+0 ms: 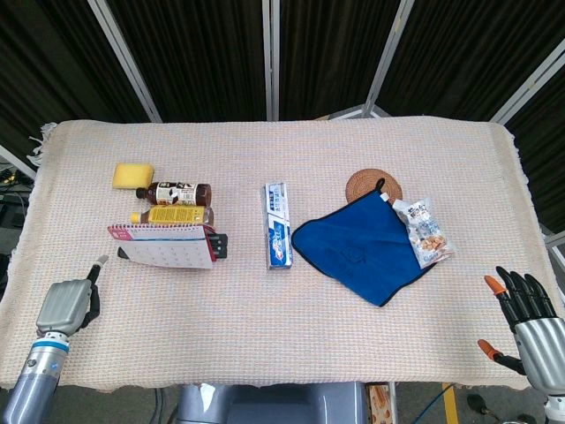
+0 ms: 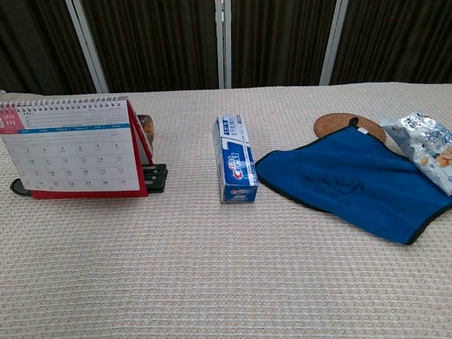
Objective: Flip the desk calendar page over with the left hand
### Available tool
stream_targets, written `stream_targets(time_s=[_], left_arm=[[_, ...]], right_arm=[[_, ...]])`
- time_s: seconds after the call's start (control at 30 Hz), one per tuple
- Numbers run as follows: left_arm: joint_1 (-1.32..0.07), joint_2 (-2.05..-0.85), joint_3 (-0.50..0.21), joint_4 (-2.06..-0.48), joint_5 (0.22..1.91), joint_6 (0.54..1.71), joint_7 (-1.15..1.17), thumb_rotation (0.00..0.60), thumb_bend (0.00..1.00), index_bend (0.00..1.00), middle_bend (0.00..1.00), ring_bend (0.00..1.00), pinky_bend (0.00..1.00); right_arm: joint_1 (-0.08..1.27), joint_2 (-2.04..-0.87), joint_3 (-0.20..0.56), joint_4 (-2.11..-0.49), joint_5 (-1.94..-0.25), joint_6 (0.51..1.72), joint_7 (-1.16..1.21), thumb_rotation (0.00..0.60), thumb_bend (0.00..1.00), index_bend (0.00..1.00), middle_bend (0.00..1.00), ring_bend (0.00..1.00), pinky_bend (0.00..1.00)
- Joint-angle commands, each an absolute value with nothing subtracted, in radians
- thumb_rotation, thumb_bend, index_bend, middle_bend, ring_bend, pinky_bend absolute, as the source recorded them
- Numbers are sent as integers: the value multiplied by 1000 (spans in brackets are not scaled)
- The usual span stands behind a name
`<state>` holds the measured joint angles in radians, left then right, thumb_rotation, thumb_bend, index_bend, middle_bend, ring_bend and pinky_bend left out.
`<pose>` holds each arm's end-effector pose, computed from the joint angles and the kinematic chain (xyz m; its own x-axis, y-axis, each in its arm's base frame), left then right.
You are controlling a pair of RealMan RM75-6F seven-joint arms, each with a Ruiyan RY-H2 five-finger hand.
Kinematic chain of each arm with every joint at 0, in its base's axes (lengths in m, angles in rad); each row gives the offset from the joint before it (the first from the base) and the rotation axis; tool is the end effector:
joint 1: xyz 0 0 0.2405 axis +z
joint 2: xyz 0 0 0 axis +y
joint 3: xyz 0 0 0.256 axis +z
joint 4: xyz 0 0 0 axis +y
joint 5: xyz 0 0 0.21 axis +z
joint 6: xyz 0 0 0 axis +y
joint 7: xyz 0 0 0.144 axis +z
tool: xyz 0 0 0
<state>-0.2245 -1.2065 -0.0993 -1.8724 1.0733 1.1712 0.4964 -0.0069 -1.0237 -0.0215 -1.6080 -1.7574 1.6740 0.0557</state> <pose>-0.2747 0.2095 0.0822 0.4128 0.3582 0.8374 0.8807 0.0776 -0.4673 -0.2932 -0.1345 0.1878 0.4217 0.0665 0.9043 -0.8858 -0.1827 0.4265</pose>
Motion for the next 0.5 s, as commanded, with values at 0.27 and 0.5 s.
stream_targets(time_s=[0.27, 0.5], left_arm=[[-338, -1280, -113, -1793, 882, 1069, 607, 600, 938, 0, 694, 640, 533], [-369, -1324, -104, -1760, 821, 1064, 620, 600, 938, 0, 694, 640, 533]], right_arm=[[-5, -1022, -20, -1607, -1753, 1669, 63, 600, 35, 0, 0, 0, 0], [-4, -1021, -20, -1606, -1749, 1666, 68, 600, 35, 0, 0, 0, 0]])
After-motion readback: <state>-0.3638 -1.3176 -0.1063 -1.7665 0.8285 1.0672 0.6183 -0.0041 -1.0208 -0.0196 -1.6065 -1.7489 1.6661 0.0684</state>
